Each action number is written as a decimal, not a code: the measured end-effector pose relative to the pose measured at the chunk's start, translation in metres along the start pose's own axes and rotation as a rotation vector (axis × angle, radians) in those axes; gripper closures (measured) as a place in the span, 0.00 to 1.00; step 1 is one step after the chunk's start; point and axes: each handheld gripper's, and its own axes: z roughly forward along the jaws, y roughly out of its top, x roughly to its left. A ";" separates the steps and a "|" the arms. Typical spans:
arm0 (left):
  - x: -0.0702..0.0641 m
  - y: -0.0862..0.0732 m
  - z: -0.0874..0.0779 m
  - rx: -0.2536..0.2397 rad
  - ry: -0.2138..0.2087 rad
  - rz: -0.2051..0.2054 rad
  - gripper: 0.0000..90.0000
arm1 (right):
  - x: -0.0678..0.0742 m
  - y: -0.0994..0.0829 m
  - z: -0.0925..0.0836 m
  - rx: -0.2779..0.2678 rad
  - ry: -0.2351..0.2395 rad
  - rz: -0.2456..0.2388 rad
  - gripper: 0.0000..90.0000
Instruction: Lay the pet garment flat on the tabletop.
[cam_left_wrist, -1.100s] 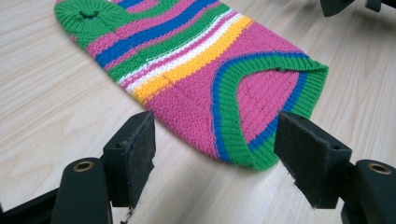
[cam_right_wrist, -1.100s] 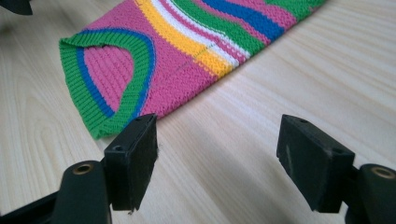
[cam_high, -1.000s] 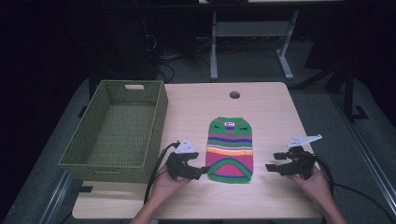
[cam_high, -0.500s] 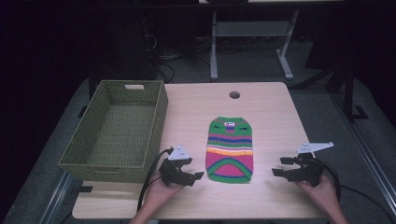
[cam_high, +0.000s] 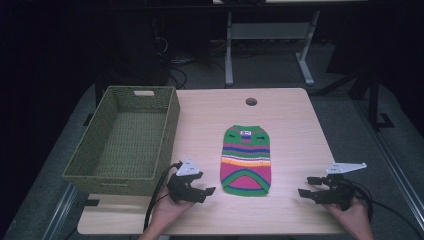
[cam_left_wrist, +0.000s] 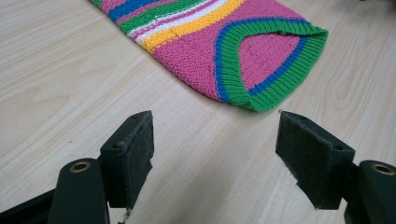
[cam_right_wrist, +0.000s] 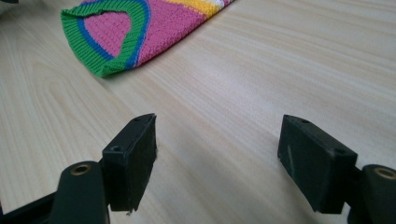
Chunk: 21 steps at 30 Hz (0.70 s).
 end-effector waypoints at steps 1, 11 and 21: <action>-0.001 -0.001 -0.001 -0.006 -0.001 -0.011 0.30 | 0.000 -0.001 -0.001 0.001 -0.001 0.000 0.30; -0.003 -0.010 -0.011 -0.027 0.008 -0.023 0.30 | 0.013 -0.012 -0.014 -0.039 -0.030 -0.027 0.29; -0.005 -0.014 -0.021 -0.072 0.002 -0.029 0.30 | 0.019 -0.021 -0.025 -0.102 -0.070 -0.031 0.28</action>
